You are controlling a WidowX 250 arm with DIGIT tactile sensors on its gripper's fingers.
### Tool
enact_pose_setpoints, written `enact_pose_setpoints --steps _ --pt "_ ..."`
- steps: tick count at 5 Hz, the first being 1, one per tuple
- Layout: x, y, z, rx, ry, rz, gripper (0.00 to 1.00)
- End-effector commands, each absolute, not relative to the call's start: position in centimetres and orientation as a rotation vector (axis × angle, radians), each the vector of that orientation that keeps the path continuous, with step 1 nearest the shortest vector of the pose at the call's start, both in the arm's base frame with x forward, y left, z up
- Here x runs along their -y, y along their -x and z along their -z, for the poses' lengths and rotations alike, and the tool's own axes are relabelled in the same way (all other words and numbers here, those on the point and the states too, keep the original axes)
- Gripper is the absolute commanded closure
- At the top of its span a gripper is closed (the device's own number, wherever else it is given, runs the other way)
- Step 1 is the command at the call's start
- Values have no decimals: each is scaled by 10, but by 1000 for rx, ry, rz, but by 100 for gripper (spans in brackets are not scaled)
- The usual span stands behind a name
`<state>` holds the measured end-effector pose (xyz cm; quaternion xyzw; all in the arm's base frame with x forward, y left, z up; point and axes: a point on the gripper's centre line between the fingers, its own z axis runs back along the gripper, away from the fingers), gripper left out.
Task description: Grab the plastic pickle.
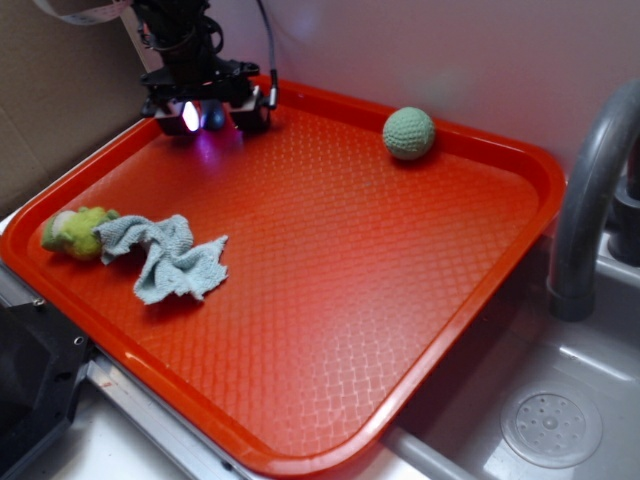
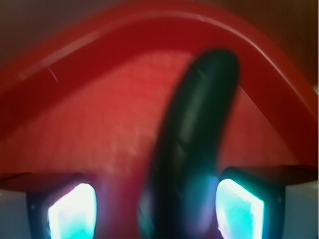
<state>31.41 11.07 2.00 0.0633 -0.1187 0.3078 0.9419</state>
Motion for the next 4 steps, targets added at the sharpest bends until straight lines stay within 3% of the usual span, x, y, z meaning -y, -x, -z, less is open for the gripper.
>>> enact_pose_setpoints --steps 1,2,4 --pt "-126 -325 -21 237 -135 -649 83" --pt "-124 -321 -20 229 -146 -626 100" --pt "-120 -327 -21 227 -155 -594 100"
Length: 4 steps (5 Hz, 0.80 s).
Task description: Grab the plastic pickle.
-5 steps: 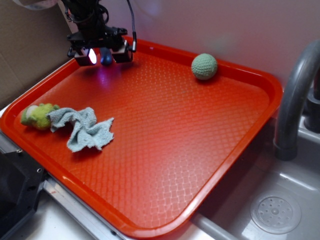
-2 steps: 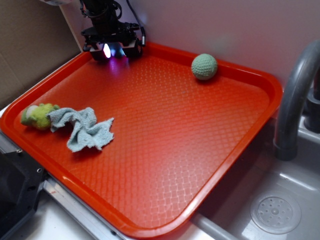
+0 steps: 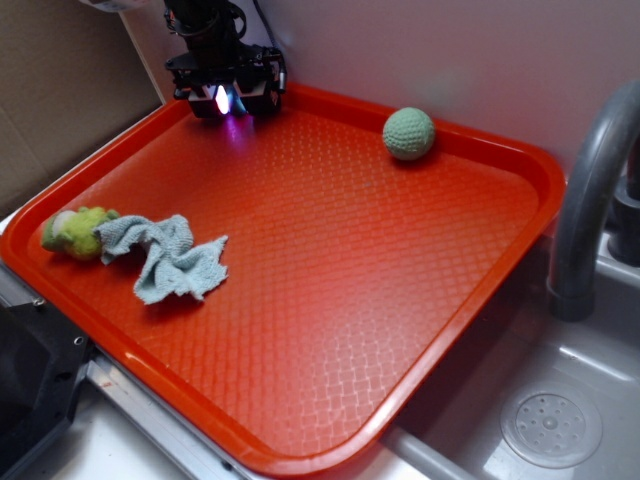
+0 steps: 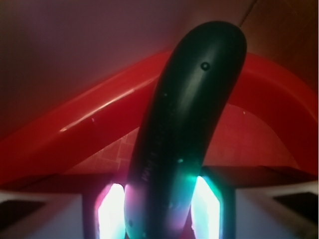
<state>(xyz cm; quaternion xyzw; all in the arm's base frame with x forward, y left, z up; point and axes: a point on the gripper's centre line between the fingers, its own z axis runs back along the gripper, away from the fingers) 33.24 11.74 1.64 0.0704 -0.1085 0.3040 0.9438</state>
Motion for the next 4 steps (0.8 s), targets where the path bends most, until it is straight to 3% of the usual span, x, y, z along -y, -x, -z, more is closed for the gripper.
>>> enact_pose_setpoints --steps 1,2,3,4 --pt "-115 -325 -24 220 -151 -556 100" --pt "-99 -314 -39 194 -91 -466 100" --pt "-66 -288 -63 162 -49 -368 100" --pt "-23 -258 -102 143 13 -179 100"
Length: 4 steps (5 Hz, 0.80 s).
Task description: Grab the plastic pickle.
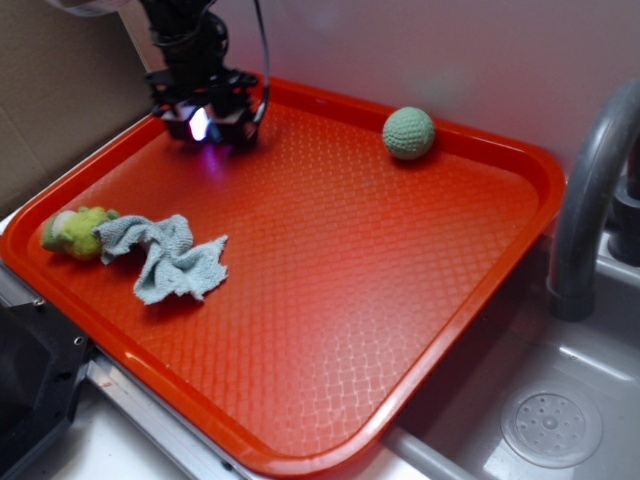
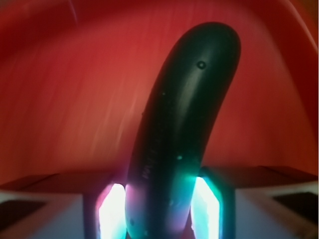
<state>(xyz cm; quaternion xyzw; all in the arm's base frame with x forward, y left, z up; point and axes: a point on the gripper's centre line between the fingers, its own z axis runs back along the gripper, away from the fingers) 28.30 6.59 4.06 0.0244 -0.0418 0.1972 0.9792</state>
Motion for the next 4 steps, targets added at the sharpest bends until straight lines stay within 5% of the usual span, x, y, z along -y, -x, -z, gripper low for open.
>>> enact_pose_setpoints --steps 1,3,4 --pt "17 -233 -140 154 21 31 100" --pt "6 -223 -214 271 51 309 100" --pt "-5 -234 -223 224 69 231 100"
